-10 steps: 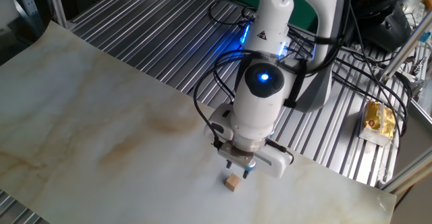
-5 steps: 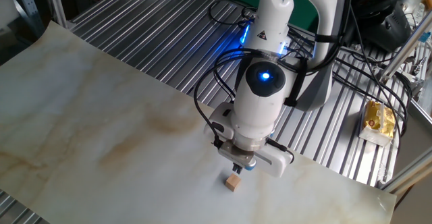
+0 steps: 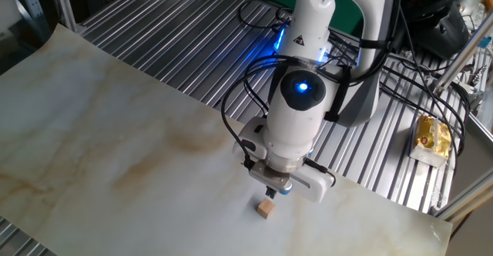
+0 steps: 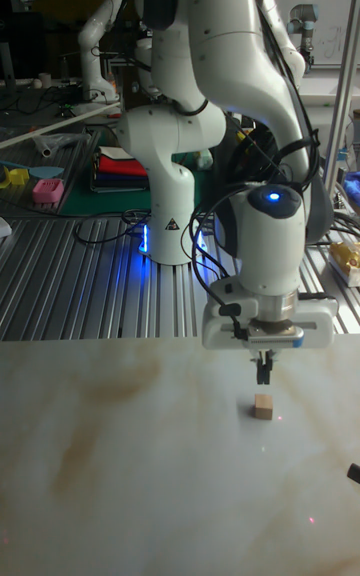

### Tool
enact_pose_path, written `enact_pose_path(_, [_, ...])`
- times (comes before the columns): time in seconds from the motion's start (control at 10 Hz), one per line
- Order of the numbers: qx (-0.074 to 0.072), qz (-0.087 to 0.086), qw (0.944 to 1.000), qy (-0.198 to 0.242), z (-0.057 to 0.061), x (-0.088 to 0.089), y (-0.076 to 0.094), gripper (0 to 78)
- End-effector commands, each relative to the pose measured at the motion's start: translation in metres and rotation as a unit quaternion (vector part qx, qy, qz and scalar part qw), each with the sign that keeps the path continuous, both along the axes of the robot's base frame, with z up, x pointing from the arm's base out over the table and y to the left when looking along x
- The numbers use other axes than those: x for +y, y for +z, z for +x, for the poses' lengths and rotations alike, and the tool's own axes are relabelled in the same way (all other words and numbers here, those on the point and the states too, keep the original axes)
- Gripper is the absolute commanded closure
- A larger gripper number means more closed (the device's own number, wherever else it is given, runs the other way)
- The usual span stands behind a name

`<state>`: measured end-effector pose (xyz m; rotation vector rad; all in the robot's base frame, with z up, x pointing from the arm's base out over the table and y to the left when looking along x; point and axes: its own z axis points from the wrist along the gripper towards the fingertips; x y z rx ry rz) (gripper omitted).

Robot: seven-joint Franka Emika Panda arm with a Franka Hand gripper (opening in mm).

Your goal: Pick up the small block on the left and move it to the right

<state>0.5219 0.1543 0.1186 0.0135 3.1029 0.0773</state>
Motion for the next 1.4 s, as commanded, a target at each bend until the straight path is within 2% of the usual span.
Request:
enact_pose_path(0.1, [0.012,-0.049,0.9986,0.014,0.005,-0.010,0.043,76.5])
enact_pose_path(0.4, [0.025,-0.053,0.9982,0.014,0.023,-0.023,0.073,76.5])
enact_pose_path(0.5, [0.024,-0.052,0.9983,0.011,0.029,-0.030,0.081,76.5])
enact_pose_path(0.8, [0.017,-0.039,0.9989,0.018,0.047,-0.067,0.083,76.5])
enact_pose_path(1.1, [0.023,-0.026,0.9992,0.021,0.056,-0.099,0.093,76.5])
enact_pose_path(1.4, [0.029,-0.025,0.9992,0.013,0.058,-0.108,0.098,76.5])
